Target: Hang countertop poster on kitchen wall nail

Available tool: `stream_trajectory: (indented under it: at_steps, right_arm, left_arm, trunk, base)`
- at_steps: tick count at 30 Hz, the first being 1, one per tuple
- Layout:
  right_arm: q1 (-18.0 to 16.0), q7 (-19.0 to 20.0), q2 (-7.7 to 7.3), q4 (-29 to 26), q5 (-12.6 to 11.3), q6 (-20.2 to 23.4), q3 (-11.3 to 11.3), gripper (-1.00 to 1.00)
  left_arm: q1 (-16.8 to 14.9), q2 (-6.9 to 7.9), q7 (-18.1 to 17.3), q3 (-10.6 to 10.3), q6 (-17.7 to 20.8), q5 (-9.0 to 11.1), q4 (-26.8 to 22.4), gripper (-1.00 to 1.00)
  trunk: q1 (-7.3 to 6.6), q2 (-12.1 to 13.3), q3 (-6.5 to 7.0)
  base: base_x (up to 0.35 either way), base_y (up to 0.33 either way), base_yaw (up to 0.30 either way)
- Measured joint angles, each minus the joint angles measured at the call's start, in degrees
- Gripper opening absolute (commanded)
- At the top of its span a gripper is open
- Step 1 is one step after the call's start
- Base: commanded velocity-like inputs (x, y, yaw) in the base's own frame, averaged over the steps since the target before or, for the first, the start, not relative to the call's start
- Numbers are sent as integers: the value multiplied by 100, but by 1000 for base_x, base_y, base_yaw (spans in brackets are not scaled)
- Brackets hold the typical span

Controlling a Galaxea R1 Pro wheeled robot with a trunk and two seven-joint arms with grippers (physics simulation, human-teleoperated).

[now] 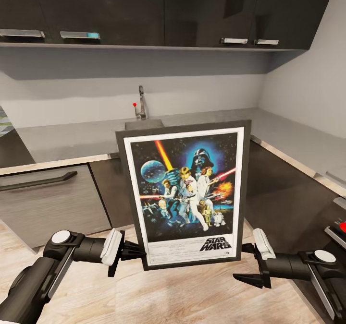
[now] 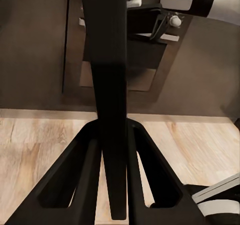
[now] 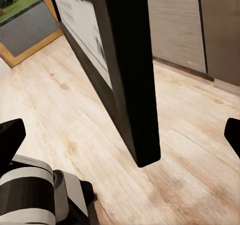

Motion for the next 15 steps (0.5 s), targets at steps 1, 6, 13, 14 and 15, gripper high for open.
stream_trajectory:
  at_steps: [1,6,13,14,15]
  right_arm:
    - [1,0,0,0,0,0,0,100]
    - [-1,0,0,0,-1,0,0,100]
    - [0,0,0,0,-1,-3,0,100]
    - [-1,0,0,0,-1,-4,0,100]
    - [-2,0,0,0,-1,-6,0,100]
  left_arm:
    - [0,0,0,2,1,-6,0,-100]
    - [0,6,0,10,3,-26,0,-100]
    - [0,12,0,13,7,-124,0,-100]
    - [0,11,0,12,8,-143,0,-100]
    - [0,11,0,12,9,-173,-3,-100]
  trunk:
    - [0,0,0]
    - [0,0,0]
    - [0,0,0]
    - [0,0,0]
    - [0,0,0]
  base:
    - [0,0,0]
    - [0,0,0]
    - [0,0,0]
    - [0,0,0]
    - [0,0,0]
